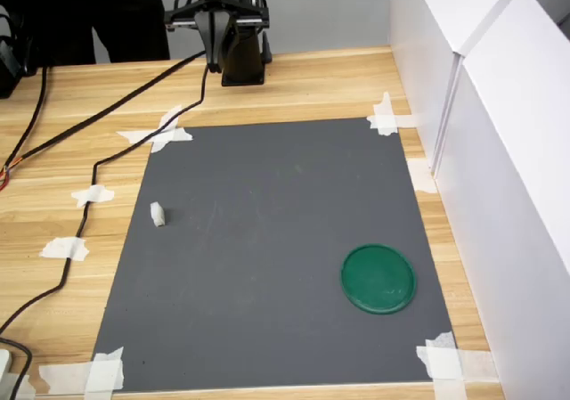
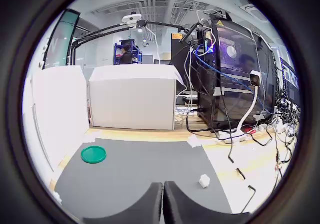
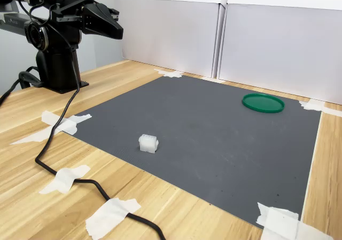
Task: Grasp a white terminal and put it on the green lid.
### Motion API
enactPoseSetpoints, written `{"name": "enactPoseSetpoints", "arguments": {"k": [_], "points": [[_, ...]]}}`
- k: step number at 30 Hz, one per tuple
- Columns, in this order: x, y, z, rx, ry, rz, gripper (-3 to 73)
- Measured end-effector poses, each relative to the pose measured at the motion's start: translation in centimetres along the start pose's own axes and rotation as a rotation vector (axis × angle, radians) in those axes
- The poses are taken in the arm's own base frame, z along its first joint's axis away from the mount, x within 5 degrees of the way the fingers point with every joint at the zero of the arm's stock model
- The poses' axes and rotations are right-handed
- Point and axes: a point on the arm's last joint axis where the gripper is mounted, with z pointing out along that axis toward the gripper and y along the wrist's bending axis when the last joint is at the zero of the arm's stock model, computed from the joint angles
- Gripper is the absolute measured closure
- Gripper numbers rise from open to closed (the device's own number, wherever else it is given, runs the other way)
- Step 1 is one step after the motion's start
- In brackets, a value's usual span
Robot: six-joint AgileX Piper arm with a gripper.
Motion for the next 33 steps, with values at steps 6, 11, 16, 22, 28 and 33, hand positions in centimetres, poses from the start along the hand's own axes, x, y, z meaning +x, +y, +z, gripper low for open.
{"name": "enactPoseSetpoints", "arguments": {"k": [6, 11, 16, 22, 28, 33], "points": [[-2.4, -0.1, 0.1, -0.008, 0.055, 0.000, 71.1], [-4.7, -0.1, 0.6, -0.022, 0.166, -0.002, 71.1], [-7.0, -0.1, 0.9, -0.043, 0.307, -0.020, 71.1], [-9.0, -0.1, 1.3, -0.080, 0.421, -0.121, 71.1], [-10.1, -0.3, 3.0, -0.112, 0.599, -0.193, 71.1], [-12.1, -0.7, 4.4, -0.111, 0.723, -0.238, 69.9]]}}
